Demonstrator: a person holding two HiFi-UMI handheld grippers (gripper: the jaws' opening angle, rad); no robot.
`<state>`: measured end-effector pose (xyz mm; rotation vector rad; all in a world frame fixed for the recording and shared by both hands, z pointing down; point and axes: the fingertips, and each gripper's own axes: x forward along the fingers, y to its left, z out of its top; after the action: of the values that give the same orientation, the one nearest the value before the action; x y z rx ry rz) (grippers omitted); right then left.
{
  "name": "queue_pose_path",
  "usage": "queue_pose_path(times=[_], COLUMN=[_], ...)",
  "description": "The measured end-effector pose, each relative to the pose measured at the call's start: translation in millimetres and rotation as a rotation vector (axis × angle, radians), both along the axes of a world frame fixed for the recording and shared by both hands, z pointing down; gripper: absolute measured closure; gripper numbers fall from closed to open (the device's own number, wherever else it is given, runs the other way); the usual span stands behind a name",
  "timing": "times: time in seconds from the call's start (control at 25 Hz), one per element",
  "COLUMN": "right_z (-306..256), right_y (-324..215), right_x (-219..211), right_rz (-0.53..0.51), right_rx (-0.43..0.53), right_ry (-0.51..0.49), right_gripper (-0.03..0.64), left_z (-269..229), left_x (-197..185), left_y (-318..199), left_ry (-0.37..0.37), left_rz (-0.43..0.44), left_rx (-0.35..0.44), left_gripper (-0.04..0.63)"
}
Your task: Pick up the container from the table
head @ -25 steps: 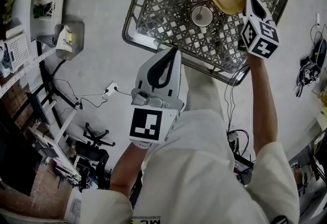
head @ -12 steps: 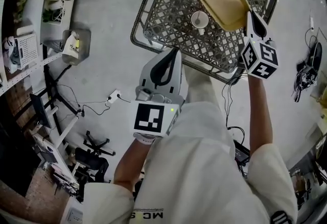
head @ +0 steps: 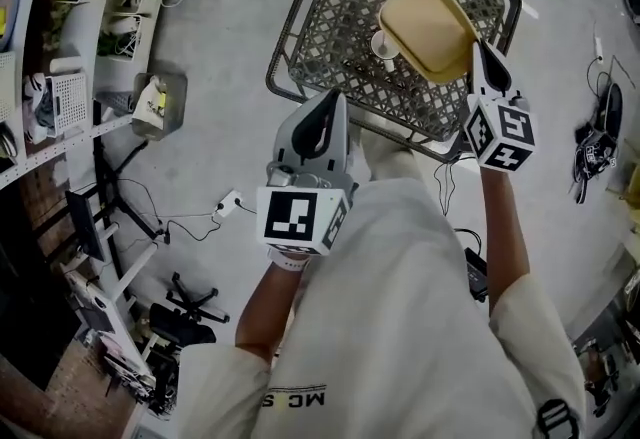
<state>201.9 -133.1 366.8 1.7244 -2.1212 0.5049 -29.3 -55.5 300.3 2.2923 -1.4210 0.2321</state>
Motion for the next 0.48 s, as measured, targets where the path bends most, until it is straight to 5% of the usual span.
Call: queue_pose_path(times=[0.48], right_z=[-67], right_y=[42], right_x=[2], right_rz=[0.001], right_rx=[0.035], right_ry=[-0.043], right_gripper=[0.591], left_z=[-34], left_x=[-12], left_y=[8], left_ry=[0.014], left_rz=[-0.018], left_rx=[0.074], left_gripper=[0.571])
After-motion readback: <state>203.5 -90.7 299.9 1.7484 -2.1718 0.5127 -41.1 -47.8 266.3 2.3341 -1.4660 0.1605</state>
